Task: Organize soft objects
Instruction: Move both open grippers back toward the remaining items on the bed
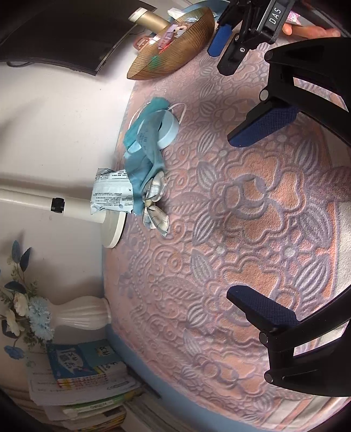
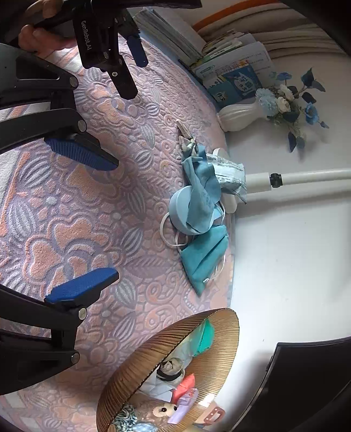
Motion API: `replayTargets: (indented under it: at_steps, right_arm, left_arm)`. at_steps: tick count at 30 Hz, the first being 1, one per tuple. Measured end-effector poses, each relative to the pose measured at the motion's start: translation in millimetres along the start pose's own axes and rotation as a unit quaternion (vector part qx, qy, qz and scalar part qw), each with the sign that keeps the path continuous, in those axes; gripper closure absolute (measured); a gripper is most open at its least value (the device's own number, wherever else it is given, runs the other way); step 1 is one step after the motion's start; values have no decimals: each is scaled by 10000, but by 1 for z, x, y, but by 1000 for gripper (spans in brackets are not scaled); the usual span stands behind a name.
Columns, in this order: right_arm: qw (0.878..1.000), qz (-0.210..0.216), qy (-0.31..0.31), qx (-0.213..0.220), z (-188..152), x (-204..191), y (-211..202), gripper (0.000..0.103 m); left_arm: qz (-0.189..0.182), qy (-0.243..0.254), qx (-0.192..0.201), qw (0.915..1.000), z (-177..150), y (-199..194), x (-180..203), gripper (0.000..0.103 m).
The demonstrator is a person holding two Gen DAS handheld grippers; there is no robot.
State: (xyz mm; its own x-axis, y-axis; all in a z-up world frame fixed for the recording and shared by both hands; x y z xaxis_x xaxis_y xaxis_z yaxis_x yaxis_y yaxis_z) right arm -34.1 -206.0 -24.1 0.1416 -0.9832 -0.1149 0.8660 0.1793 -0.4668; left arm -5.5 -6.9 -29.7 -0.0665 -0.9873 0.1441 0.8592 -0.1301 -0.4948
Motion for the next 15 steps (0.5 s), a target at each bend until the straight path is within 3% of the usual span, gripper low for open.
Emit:
replayTargets:
  at_steps: [7, 15]
  right_arm:
    - [9999, -96, 6, -45, -1, 2, 3, 19]
    - [9997, -188, -129, -70, -3, 0, 5, 15]
  left_arm:
    - [-89, -513, -123, 9986, -3, 5, -15, 1]
    - [-134, -524, -149, 9984, -4, 7, -13, 1]
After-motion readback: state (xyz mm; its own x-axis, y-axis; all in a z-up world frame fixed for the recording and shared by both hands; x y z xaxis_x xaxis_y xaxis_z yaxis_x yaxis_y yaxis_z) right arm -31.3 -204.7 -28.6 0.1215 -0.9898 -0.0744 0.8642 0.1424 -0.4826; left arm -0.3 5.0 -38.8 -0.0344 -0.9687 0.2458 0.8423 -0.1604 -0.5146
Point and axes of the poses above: each gripper's, at about its wrist camera, not at the fingertips, and y roughly the way its jaws point, x to its right, z to its top, the point moved 8 cm from there along y, roughly the way its jaws point, and after that the axes turned 15 degrees about x, right-handed, at the moved point
